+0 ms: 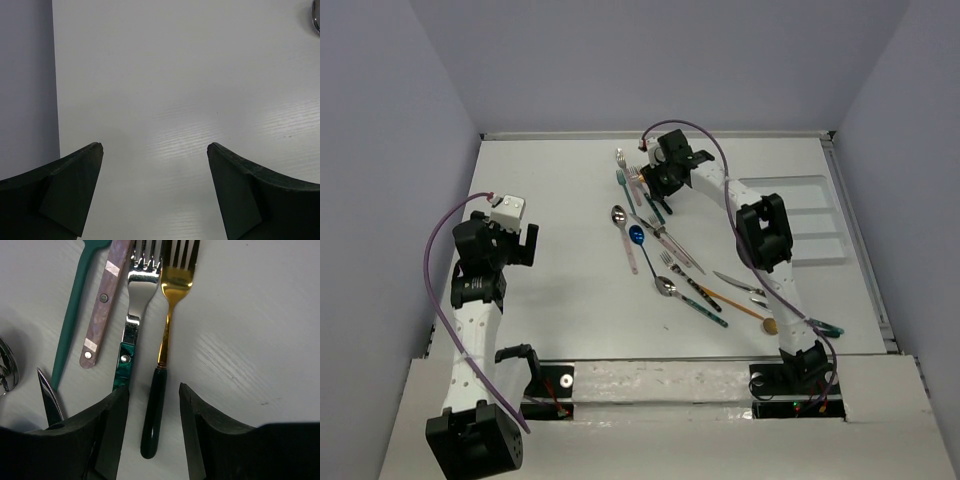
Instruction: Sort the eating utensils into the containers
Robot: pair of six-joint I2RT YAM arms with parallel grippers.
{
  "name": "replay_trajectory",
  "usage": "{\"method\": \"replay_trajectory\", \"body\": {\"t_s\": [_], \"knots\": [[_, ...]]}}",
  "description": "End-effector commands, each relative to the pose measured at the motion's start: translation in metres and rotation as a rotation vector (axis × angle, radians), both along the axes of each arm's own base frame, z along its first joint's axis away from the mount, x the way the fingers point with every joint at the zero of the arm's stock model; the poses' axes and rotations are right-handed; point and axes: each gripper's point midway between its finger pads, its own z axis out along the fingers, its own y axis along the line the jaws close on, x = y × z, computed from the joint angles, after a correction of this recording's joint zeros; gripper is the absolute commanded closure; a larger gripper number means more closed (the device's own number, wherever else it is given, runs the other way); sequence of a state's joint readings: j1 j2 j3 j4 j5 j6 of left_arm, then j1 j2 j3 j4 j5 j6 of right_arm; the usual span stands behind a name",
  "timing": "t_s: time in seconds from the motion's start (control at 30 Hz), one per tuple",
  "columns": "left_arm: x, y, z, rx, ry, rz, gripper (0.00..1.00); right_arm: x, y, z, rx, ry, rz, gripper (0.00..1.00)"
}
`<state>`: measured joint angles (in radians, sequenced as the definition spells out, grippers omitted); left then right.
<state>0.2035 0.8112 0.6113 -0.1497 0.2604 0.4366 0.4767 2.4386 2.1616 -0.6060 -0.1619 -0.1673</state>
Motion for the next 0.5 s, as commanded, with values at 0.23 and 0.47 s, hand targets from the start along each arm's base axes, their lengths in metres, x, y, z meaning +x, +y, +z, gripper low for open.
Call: {"method": "replay_trajectory", "body": {"t_s": [0.23,0.47], "knots": [[0.003,-0.003,0.019,0.014,-0.079,-0.026,0.01,0.016,0.007,-0.006,-0.059,-0.049,-0.015,0.57],[0.002,-0.004,0.025,0.019,-0.111,-0.029,0.01,0.004,0.007,-0.027,-0.066,0.005,0.011,0.58]]}}
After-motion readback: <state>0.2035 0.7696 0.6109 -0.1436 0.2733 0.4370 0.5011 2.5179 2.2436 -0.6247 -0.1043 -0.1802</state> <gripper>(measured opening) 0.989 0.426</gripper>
